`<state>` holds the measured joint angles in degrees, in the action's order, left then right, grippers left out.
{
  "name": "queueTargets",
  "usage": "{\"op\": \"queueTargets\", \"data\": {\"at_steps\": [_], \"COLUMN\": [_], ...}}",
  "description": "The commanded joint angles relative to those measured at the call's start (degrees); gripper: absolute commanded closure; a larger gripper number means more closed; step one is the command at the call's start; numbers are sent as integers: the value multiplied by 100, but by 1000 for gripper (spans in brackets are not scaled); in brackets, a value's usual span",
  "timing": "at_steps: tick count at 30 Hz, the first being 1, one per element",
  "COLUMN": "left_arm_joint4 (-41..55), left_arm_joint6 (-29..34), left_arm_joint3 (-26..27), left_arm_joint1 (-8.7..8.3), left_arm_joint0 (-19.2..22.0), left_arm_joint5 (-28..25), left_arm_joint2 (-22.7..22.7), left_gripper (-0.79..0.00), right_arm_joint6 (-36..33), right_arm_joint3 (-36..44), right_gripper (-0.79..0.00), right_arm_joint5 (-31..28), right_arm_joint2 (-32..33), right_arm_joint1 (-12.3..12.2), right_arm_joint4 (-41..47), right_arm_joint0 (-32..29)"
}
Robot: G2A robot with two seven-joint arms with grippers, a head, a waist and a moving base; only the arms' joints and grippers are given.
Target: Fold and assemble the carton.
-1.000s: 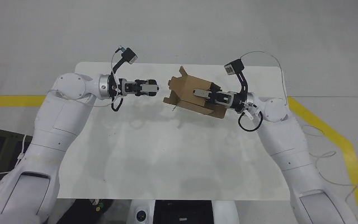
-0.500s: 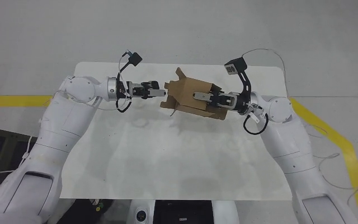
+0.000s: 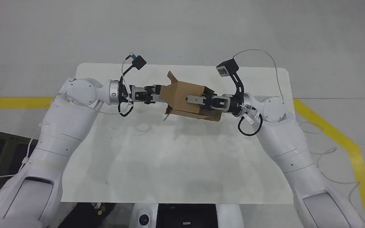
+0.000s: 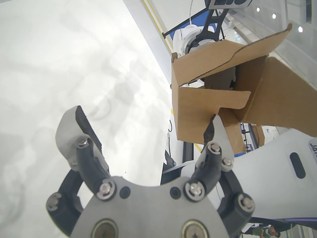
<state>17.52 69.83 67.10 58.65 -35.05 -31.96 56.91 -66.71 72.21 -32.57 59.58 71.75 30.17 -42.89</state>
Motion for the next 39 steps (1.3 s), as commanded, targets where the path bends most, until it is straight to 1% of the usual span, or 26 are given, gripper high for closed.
{"op": "queueTargets", "data": {"at_steps": [1, 7, 24, 30, 39], "left_arm_joint4": [-1, -3, -27, -23, -249], "left_arm_joint6": [-1, 2, -74, -96, -101], "left_arm_joint3": [-15, -34, -21, -29, 17], "left_arm_joint1": [0, 7, 26, 26, 39], "left_arm_joint0": [7, 20, 7, 7, -29], "left_arm_joint5": [18, 29, 54, 76, 57], "left_arm_joint2": [2, -10, -32, -16, -105], "left_gripper": [-785, -785, -785, -785, -785], "right_arm_joint6": [-42, -214, -314, -80, 699], "right_arm_joint3": [-12, -53, -106, -206, -122], "right_gripper": [0, 0, 0, 0, 0], "right_arm_joint5": [-10, -34, -79, -198, -361], "right_arm_joint2": [-43, -156, -275, -90, 253], "right_arm_joint1": [12, 45, 98, 74, 28], "right_arm_joint4": [41, 201, 315, 238, -27], "right_arm_joint0": [13, 54, 123, 122, -24]}}
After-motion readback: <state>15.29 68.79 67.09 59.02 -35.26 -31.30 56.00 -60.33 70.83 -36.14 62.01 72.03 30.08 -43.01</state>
